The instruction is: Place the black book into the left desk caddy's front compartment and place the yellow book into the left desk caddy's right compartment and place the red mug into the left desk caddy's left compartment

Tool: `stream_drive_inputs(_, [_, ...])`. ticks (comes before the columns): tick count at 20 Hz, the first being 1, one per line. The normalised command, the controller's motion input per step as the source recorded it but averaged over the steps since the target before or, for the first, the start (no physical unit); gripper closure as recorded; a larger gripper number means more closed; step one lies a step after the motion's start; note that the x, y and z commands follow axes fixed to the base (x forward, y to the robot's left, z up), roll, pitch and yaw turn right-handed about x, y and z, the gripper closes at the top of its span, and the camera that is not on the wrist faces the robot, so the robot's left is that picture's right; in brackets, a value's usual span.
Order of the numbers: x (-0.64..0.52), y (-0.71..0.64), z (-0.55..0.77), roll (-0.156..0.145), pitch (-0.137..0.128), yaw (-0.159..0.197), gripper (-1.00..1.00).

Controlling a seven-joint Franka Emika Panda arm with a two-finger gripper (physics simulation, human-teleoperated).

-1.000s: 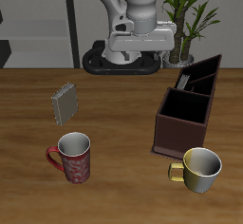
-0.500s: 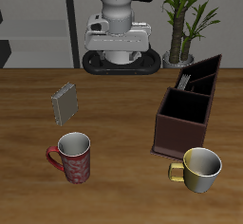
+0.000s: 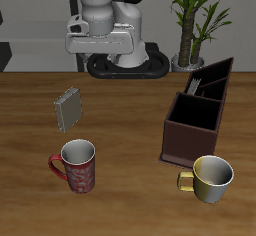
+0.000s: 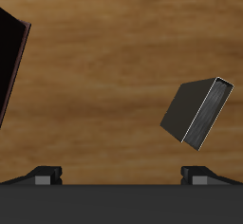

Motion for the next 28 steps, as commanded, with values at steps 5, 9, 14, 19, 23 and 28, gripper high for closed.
stream_drive_inputs(5, [0.16, -0.43, 0.01, -0.003, 0.017, -0.045, -1.00])
stream_drive_inputs(9, [0.13, -0.51, 0.01, -0.042, -0.025, 0.010, -1.00])
stream_drive_inputs(14, [0.19, -0.51, -0.02, -0.002, -0.046, 0.008, -1.00])
stream_drive_inputs(19, [0.08, -0.21, -0.14, -0.023, -0.022, -0.012, -1.00])
stream_drive_inputs(23, [0.03, 0.07, -0.20, 0.033, -0.013, -0.021, -1.00])
stream_drive_inputs(28, [0.01, 0.07, -0.28, 0.007, 0.018, -0.012, -1.00])
